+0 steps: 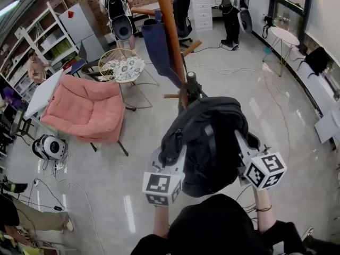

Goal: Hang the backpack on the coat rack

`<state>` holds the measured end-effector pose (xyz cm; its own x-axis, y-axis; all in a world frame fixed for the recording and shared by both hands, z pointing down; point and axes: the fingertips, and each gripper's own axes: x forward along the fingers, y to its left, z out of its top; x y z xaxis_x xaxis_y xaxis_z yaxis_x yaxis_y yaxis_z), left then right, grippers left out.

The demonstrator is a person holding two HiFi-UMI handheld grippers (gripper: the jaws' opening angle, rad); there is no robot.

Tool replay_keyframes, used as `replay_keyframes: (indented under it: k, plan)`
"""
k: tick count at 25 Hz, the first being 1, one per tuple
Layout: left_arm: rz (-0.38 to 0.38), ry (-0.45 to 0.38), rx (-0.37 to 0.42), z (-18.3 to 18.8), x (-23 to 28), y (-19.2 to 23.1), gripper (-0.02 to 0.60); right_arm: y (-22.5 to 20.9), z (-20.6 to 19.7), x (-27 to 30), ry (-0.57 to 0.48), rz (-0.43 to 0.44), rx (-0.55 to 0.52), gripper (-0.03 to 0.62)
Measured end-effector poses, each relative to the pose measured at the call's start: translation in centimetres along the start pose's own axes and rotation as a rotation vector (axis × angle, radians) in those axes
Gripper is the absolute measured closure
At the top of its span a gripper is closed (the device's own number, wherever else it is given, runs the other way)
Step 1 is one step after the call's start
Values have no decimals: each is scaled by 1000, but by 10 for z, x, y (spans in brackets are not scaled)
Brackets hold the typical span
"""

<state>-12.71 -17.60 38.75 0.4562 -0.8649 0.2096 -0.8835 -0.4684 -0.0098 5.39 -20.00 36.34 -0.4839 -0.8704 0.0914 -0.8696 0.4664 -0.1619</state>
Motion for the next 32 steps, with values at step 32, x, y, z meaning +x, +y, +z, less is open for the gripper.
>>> replay_keyframes:
  k: [32]
  plan:
    - [108, 171, -42, -43, 101, 52, 463, -60, -40, 120, 163, 139, 25, 546]
